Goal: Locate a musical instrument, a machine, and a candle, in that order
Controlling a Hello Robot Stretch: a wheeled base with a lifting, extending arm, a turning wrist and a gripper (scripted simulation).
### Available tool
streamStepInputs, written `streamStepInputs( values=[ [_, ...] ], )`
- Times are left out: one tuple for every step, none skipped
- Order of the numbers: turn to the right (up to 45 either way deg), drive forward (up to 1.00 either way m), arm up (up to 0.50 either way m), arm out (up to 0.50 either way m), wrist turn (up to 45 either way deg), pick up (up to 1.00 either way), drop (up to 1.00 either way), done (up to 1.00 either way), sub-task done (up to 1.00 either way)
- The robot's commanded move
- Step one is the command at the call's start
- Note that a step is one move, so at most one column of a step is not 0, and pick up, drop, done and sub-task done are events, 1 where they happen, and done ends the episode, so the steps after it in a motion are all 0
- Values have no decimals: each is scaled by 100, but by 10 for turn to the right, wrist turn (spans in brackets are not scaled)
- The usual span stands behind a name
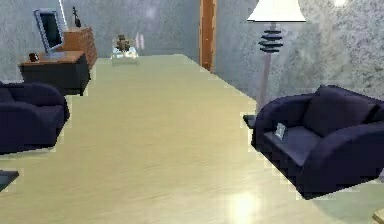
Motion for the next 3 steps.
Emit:
streamStepInputs(
  values=[
    [0, 100, 0, 0, 0, 0, 0, 0, 0],
    [0, 100, 0, 0, 0, 0, 0, 0, 0],
    [0, 80, 0, 0, 0, 0, 0, 0, 0]
  ],
)
